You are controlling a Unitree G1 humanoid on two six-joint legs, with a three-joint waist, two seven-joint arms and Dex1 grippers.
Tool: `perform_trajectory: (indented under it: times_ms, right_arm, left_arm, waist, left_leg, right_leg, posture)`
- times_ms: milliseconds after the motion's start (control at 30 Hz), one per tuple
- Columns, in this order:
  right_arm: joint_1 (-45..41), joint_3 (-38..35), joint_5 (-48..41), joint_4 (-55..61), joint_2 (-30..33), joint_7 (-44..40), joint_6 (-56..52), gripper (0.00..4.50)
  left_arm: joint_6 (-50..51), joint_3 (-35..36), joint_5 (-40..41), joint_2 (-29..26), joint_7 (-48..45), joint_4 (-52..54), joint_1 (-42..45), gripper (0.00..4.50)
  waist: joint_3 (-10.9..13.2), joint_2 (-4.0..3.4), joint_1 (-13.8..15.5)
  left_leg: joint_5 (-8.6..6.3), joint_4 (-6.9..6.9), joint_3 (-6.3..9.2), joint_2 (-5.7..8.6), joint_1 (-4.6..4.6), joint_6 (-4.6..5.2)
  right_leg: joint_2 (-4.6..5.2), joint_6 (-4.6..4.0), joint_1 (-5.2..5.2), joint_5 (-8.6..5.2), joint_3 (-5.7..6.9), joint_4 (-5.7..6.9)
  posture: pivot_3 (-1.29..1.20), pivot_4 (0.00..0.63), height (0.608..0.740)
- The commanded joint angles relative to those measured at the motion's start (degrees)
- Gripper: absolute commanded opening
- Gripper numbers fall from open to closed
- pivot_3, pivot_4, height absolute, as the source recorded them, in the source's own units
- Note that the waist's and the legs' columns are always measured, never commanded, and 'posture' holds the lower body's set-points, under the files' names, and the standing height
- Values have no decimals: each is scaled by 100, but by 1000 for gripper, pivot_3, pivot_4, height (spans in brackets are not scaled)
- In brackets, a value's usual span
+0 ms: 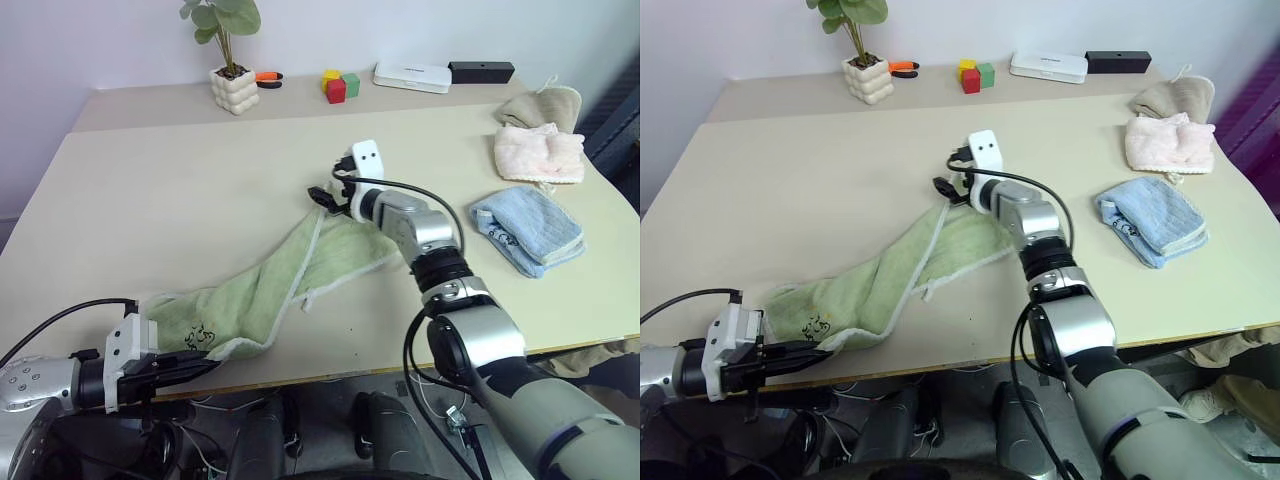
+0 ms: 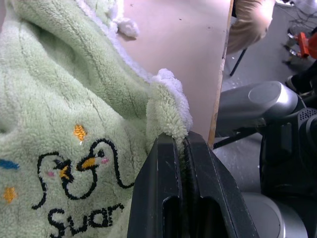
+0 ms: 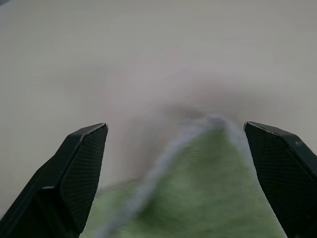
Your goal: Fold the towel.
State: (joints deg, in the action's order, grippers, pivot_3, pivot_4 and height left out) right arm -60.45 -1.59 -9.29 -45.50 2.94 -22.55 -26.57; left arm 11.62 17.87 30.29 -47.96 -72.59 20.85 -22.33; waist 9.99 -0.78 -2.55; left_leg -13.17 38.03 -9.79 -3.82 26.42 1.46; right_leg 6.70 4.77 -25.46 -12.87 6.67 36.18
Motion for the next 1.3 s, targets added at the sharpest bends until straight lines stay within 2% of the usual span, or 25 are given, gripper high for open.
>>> perform_trajectory:
  times_ms: [33,100,200,233,433,633,733,800,967,1167,1233,1300]
  right_arm:
    - [-236,15,123,-125,-18,230,-38,4500]
    - [-246,81,225,-307,-5,293,20,4500]
    - [-313,89,388,-642,76,498,174,3648]
    - [-340,55,389,-730,90,529,191,3249]
    - [-380,-97,237,-809,26,381,173,105]
    - [-575,-599,-25,-709,353,529,330,46]
    - [-658,-949,-211,-611,780,548,502,46]
    - [-743,-1245,-379,-651,1021,663,682,46]
    - [-930,-1735,-633,-925,1329,920,1180,46]
    - [-1791,-1843,-581,-1801,1535,828,1944,46]
    - [-2075,-1921,-652,-1967,1604,761,2113,46]
    - [-2183,-2055,-797,-1935,1668,707,2141,46]
  left_arm:
    - [-105,-40,-30,6,14,78,26,22]
    - [-116,-46,-36,-2,38,103,46,22]
    - [-79,-49,-7,-1,64,166,28,0]
    - [-56,-50,14,4,69,185,12,0]
    - [-88,-50,-10,26,96,181,-32,0]
    - [-193,24,65,236,321,-42,301,0]
    - [228,329,1053,774,1149,-59,1417,0]
    - [104,331,967,917,1342,-379,2045,0]
    - [-727,-5,-73,999,1612,-2236,3610,0]
    - [-2660,-478,-1468,689,2024,-6128,7059,0]
    - [-3236,-578,-1758,581,2123,-7078,7956,0]
    - [-3748,-679,-1995,469,2075,-7624,8480,0]
  waist:
    - [-2,3,8]
    - [-5,8,1]
    - [-4,7,-10]
    - [-4,7,-11]
    - [-4,7,-30]
    - [-4,6,7]
    - [-5,10,47]
    - [-7,16,76]
    - [-9,12,-5]
    - [4,27,-14]
    - [4,27,-13]
    - [4,27,-18]
  left_leg:
    - [0,0,-7,0,1,0]
    - [-1,0,-17,0,0,-1]
    - [0,-2,-23,-1,-1,-2]
    - [0,-4,-28,0,0,-3]
    - [1,-8,-40,0,-3,-4]
    - [1,-8,-44,0,-2,-4]
    - [2,-7,-40,0,-3,-2]
    - [4,0,-28,0,-2,1]
    - [14,-2,-42,12,-15,21]
    - [24,-4,-46,4,-13,11]
    - [20,-1,-53,6,-9,19]
    - [17,-11,-59,6,-7,24]
  right_leg:
    - [1,0,0,0,0,-1]
    - [1,-1,0,-1,0,-1]
    - [1,-2,-3,-1,-1,0]
    - [0,-2,-7,-1,-3,0]
    - [-5,-1,-11,0,-10,1]
    - [-4,-2,-13,0,-13,0]
    - [0,-1,-8,1,-14,-1]
    - [-1,-1,3,1,-11,0]
    - [-8,2,7,2,-13,4]
    - [-23,1,2,3,-14,7]
    - [-20,3,2,3,-18,1]
    - [-19,6,1,3,-18,-1]
  posture:
    - [0,150,740]
    - [0,150,740]
    - [0,150,740]
    - [0,150,740]
    - [0,150,740]
    - [0,150,740]
    - [0,150,740]
    - [0,150,740]
    - [0,150,740]
    - [0,150,740]
    - [0,150,740]
    - [0,150,740]
